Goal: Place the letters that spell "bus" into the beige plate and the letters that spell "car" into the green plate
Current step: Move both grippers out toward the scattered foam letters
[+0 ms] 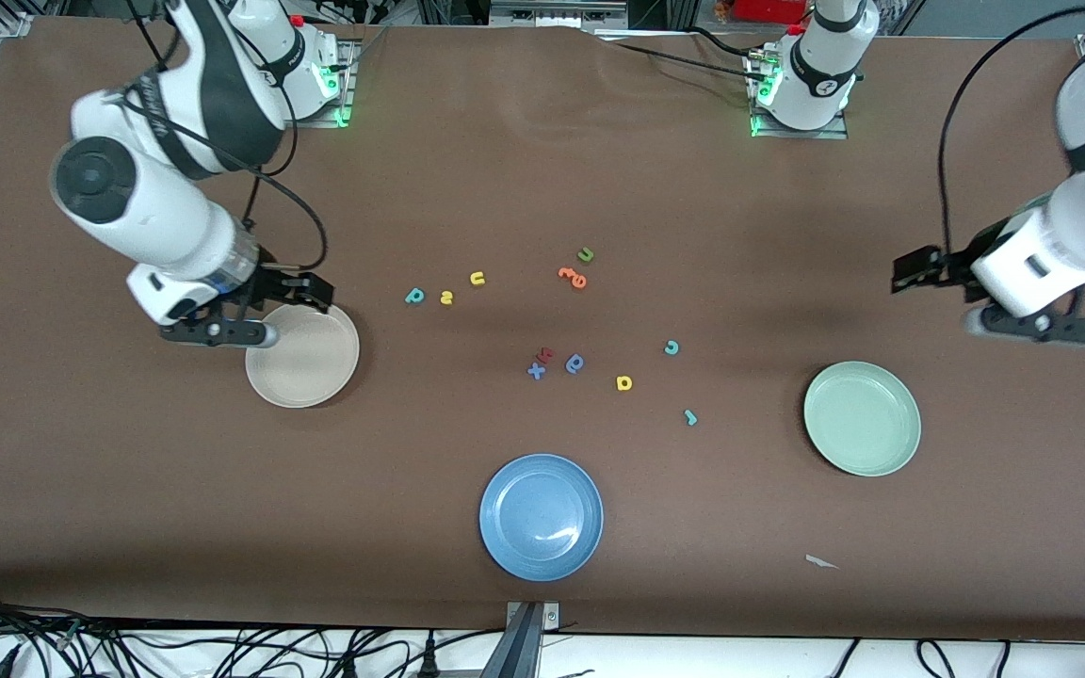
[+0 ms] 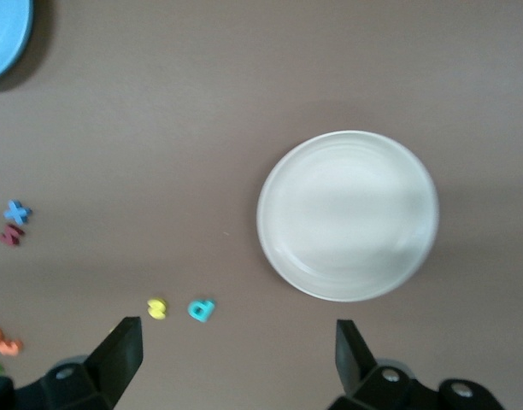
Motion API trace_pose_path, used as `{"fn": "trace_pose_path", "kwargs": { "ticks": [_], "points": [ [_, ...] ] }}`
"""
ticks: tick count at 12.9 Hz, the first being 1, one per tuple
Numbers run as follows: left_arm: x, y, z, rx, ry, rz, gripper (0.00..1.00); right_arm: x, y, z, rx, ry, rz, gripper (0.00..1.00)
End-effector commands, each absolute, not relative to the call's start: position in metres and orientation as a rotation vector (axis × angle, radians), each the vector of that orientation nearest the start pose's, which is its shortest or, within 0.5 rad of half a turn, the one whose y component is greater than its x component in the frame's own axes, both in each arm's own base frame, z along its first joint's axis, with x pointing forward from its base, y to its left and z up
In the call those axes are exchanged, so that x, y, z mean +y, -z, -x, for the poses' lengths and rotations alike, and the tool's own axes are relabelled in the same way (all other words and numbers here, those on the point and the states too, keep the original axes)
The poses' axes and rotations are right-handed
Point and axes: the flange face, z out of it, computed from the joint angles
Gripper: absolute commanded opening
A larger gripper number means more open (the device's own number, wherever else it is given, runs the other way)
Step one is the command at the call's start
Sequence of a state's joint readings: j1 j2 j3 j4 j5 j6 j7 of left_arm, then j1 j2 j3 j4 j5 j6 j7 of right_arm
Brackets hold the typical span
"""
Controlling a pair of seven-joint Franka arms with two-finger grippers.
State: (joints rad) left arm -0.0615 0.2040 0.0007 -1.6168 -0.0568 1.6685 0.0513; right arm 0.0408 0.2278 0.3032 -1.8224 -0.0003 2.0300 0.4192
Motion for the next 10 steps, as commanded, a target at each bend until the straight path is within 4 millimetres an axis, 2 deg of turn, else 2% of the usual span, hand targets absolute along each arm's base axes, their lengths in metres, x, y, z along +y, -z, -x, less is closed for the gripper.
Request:
{"fn": "trace_pose_path", "kwargs": {
  "ticks": [1,3,4,7,8,10],
  "points": [
    [-0.072,-0.442,-0.627,0.200,-0.266,3.203,1.00,0.217,-0.382,-0.572,0.171,-0.008,3.040,1.00],
    [-0.098,-0.406,-0.636,0.161,-0.280,3.219,1.00,0.235,-0.356,-0.570,0.125,-0.033,3.038,1.00],
    [-0.123,-0.389,-0.639,0.099,-0.281,3.243,1.00,0.248,-0.345,-0.567,0.099,-0.031,3.035,1.00],
    [-0.185,-0.344,-0.644,-0.181,-0.231,3.238,1.00,0.285,-0.295,-0.539,0.119,0.020,3.037,1.00],
    [-0.199,-0.331,-0.645,-0.278,-0.200,3.234,1.00,0.285,-0.281,-0.530,0.113,0.042,3.054,1.00],
    [-0.228,-0.299,-0.648,-0.404,-0.130,3.232,1.00,0.281,-0.265,-0.521,0.082,0.053,3.071,1.00]
  ]
}}
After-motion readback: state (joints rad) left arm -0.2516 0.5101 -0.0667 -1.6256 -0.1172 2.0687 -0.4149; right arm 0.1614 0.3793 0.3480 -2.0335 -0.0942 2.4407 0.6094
